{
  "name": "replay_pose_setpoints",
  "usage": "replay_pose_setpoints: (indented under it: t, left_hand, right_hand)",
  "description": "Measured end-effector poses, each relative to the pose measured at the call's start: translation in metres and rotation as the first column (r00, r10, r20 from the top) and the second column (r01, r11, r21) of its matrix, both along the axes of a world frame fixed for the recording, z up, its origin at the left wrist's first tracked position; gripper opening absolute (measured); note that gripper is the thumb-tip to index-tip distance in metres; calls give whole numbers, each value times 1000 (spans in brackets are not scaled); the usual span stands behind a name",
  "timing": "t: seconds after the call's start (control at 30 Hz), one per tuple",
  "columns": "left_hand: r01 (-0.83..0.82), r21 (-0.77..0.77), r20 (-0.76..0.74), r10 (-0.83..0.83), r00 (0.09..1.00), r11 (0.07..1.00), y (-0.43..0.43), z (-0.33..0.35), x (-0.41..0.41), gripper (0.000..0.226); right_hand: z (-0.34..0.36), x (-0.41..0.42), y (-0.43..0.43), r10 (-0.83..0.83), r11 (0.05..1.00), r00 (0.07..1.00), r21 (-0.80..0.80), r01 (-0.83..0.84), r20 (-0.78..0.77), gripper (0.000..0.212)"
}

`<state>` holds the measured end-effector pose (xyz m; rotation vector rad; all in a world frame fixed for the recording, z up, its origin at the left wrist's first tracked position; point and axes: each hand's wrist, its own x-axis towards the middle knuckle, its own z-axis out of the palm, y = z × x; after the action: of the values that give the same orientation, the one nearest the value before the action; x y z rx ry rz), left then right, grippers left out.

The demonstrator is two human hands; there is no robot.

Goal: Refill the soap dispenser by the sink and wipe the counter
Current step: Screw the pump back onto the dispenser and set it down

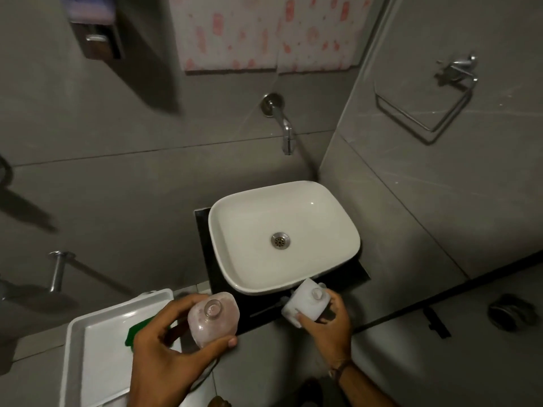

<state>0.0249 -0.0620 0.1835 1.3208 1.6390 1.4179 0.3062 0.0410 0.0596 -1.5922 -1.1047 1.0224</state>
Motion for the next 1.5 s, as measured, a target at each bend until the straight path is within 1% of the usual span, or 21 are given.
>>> replay_pose_setpoints:
  t: [0.13, 0.27, 0.43, 0.67, 0.83, 1.03, 1.13, 1.23, 1.3, 1.4, 1.47, 1.5]
  left_hand:
    - [36, -4, 10, -36, 999, 999, 18, -3, 28, 74]
    - [40, 19, 45, -41, 998, 999, 34, -4, 56, 71]
    - [42, 13, 16, -42, 999, 999, 49, -5, 83, 73]
    - [-8, -15, -11, 8, 1000, 1000, 59, -3, 105, 75]
    - [-25, -32, -12, 25, 1000, 999, 59, 1, 116, 75]
    - [-15, -39, -14, 15, 1000, 999, 57, 7, 122, 73]
    - [-11, -21, -28, 10, 1000, 1000, 55, 9, 120, 71]
    - [-8, -5, -45, 8, 999, 1000, 51, 10, 116, 72]
    - [-15, -3, -50, 15, 999, 1000, 49, 9, 113, 78]
    - [-31, 3, -17, 31, 999, 1000, 46, 9, 108, 75]
    - [-42, -4, 2, 42, 999, 999, 45, 9, 104, 76]
    - [-48, -6, -5, 48, 999, 999, 44, 8, 101, 76]
  right_hand:
    - [5, 55, 31, -168, 986, 984, 2, 168, 63, 67]
    - [6, 95, 68, -329, 944, 943, -13, 330, 50, 69]
    - [3, 121, 104, -424, 904, 903, -26, 426, 68, 73]
    - [-2, 129, 131, -446, 891, 895, -80, 447, 32, 72]
    - [-3, 129, 138, -435, 895, 899, -87, 438, 53, 76]
    - [-3, 119, 140, -512, 856, 857, -105, 506, -49, 89]
    - [-6, 116, 140, -541, 839, 838, -117, 532, -66, 87]
    - [-8, 116, 138, -534, 843, 842, -129, 522, -80, 85]
    - [-10, 115, 134, -538, 840, 839, -128, 527, -76, 84]
    - [-16, 108, 120, -544, 836, 837, -123, 535, -60, 80]
    - [-26, 99, 104, -487, 859, 873, -174, 482, 15, 72]
    - [-31, 93, 94, -431, 878, 899, -198, 436, 72, 65]
